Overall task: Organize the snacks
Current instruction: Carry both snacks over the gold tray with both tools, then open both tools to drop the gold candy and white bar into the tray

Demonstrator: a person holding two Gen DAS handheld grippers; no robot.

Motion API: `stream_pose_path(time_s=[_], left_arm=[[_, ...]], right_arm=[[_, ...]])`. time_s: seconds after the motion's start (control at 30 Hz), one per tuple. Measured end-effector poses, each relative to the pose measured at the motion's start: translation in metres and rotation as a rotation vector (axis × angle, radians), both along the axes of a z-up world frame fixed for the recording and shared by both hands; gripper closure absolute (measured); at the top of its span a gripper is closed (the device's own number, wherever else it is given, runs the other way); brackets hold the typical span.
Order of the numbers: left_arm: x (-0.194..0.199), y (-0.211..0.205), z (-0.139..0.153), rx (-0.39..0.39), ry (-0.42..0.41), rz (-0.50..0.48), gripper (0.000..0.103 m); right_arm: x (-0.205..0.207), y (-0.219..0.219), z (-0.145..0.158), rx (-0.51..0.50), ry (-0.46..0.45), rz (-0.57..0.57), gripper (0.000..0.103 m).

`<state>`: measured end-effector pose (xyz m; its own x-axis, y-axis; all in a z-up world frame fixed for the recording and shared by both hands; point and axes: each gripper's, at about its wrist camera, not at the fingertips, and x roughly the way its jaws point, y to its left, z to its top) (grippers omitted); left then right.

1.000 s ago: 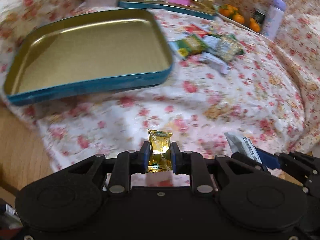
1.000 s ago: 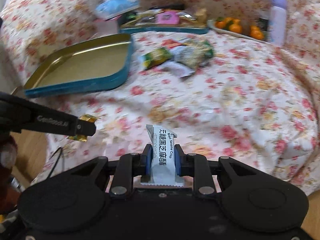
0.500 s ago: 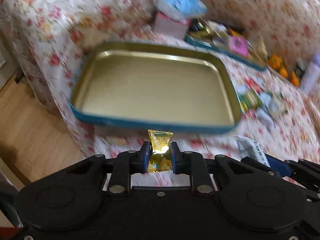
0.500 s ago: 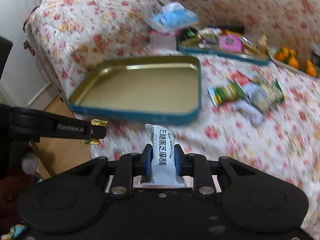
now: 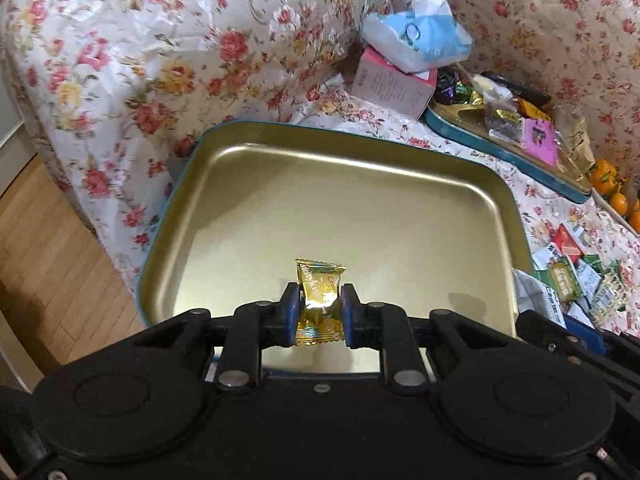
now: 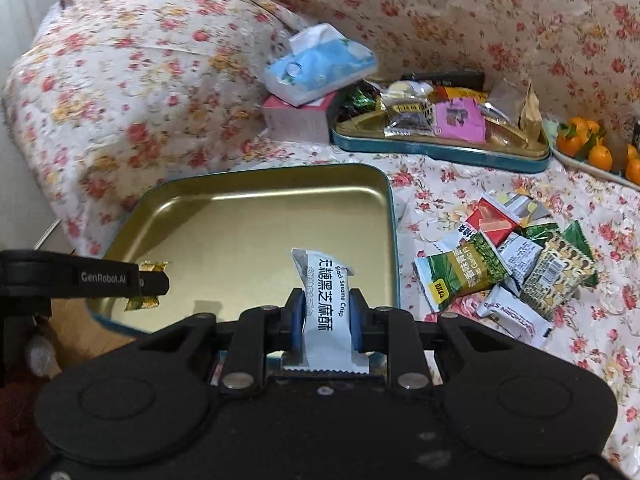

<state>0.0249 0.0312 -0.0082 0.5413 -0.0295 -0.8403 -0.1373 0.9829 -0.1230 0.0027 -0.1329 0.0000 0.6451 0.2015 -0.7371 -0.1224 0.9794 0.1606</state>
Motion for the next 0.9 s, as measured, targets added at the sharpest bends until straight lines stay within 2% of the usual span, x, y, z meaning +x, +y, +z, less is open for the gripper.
stream_pose_path(time_s=[0.23,0.43,0.67,0.9], left_arm=[[0.019,0.004,-0.012,0.017,0.024,0.02,0.075],[0.025,0.005,-0.015,0.054,0.013,0.009,0.074],[0.022,0.009,-0.017,0.047,0.022,0.014,0.073],[0.009,0.009,-0.005,0.046,-0.001,0.016,0.073]], right_arm=[[0.027,0.011,-0.017,-0.023,0.028,0.011,0.078],[0.037,0.019,-0.024,-0.036,0.032,0.019,0.077],[0.032,0.022,-0.02,-0.044,0.016,0.028,0.077],[0.015,0.016,-0.007,-0.037,-0.016,0.019,0.075]])
